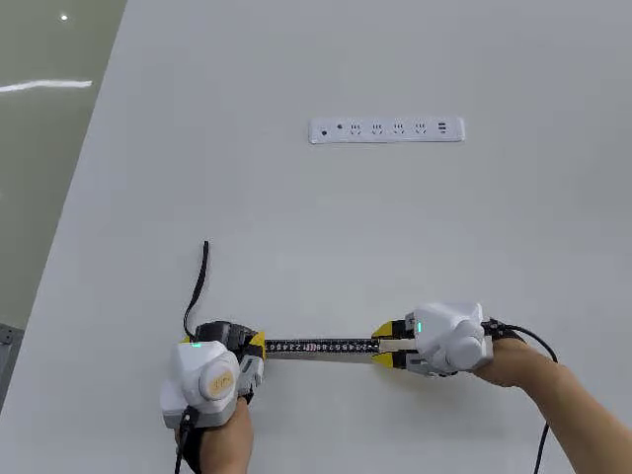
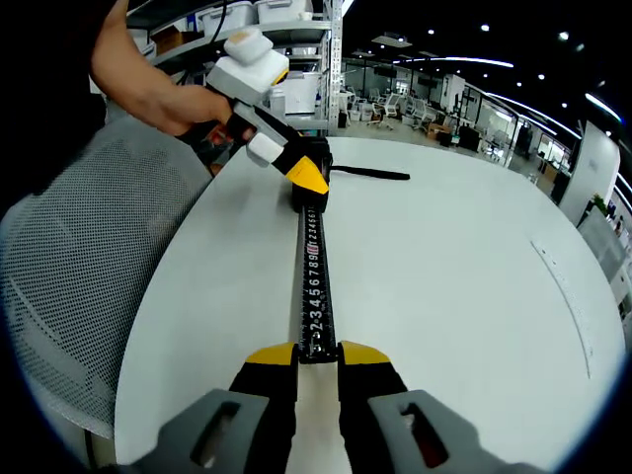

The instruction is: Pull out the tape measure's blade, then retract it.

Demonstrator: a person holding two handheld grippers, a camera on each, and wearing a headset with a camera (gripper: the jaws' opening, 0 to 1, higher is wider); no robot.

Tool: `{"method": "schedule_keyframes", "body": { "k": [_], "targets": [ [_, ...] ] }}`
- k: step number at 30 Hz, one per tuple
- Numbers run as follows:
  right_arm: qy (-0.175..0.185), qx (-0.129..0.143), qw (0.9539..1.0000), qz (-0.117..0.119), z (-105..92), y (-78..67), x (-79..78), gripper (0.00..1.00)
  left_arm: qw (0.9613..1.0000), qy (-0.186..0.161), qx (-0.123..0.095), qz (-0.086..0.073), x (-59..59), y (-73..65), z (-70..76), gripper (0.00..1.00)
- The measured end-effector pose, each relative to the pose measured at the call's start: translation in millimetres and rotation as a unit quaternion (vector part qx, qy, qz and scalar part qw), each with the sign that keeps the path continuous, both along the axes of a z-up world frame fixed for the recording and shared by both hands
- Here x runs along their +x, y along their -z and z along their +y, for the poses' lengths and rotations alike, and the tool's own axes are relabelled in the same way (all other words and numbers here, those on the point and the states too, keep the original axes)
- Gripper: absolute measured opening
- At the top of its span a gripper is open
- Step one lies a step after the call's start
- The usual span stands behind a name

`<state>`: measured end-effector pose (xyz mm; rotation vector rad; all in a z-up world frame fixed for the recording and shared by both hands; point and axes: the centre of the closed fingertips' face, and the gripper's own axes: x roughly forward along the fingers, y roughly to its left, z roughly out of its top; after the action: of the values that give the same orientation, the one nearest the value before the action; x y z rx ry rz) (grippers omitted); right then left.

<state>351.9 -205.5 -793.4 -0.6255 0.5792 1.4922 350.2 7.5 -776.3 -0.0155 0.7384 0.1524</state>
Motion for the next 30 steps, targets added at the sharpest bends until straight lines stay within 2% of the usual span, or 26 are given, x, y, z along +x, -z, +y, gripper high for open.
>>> {"method": "schedule_keyframes", "body": {
  "k": [30],
  "targets": [
    [-0.007, 0.004, 0.9999, 0.007, 17.0, 1.4, -3.2, 0.14, 1.0, 0.001, 0.004, 0.0, -0.6, 1.1, -1.2, 0.61]
  ]
}}
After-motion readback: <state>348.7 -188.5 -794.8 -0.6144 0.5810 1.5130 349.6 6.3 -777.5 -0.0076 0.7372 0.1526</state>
